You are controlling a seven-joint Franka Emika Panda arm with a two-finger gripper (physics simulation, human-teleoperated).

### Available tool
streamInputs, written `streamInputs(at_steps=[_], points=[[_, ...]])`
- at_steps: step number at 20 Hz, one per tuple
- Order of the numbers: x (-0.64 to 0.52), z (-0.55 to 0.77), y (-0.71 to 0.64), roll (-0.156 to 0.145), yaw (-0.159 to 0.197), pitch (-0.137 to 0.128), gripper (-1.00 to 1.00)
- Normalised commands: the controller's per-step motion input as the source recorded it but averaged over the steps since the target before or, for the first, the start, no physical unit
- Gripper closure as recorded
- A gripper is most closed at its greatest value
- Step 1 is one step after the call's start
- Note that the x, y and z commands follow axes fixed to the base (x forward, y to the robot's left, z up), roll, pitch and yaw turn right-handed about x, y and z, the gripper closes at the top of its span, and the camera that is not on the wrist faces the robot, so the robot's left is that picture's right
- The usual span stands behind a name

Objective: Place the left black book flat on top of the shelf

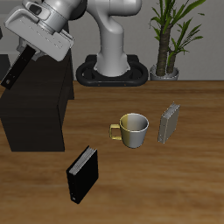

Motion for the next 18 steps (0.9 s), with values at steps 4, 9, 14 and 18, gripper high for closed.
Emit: streamInputs(at_steps=[4, 9, 14, 18], points=[[0.14, -0.47, -0.31, -0.040, 0.074, 0.080, 1.00], [0.17, -0.39, 0.03, 0.045, -0.013, 0.156, 1.00], [0.07, -0.24, 0.48, 0.144, -0.025, 0.112, -1.00], [-0.03, 0.04, 0.53, 0.097, -0.001, 0.005, -1.00]])
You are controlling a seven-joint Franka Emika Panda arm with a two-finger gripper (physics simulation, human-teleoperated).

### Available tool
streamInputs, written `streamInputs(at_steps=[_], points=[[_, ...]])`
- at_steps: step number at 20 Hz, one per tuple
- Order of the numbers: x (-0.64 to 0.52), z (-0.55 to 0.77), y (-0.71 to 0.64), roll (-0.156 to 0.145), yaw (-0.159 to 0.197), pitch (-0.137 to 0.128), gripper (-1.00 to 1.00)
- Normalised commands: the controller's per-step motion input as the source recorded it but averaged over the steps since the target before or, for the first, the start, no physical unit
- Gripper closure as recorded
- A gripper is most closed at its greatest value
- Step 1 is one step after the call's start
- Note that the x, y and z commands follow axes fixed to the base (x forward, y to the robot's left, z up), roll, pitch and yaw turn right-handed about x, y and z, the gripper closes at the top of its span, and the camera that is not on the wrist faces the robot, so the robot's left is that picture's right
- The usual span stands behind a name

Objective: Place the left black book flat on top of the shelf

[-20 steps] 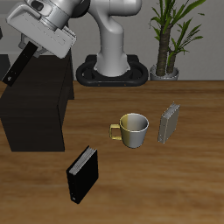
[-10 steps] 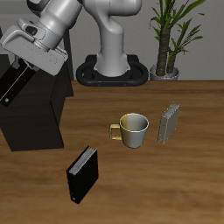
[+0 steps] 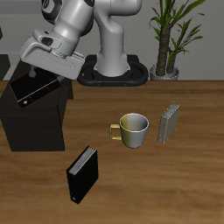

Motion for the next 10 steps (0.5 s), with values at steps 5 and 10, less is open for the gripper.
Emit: streamInputs(at_steps=[5, 10], points=[[0.02, 0.08, 0.44, 0.072, -0.016, 0.031, -1.00], [-0.04, 0.02, 0.34, 0.077, -0.032, 0.034, -1.00]])
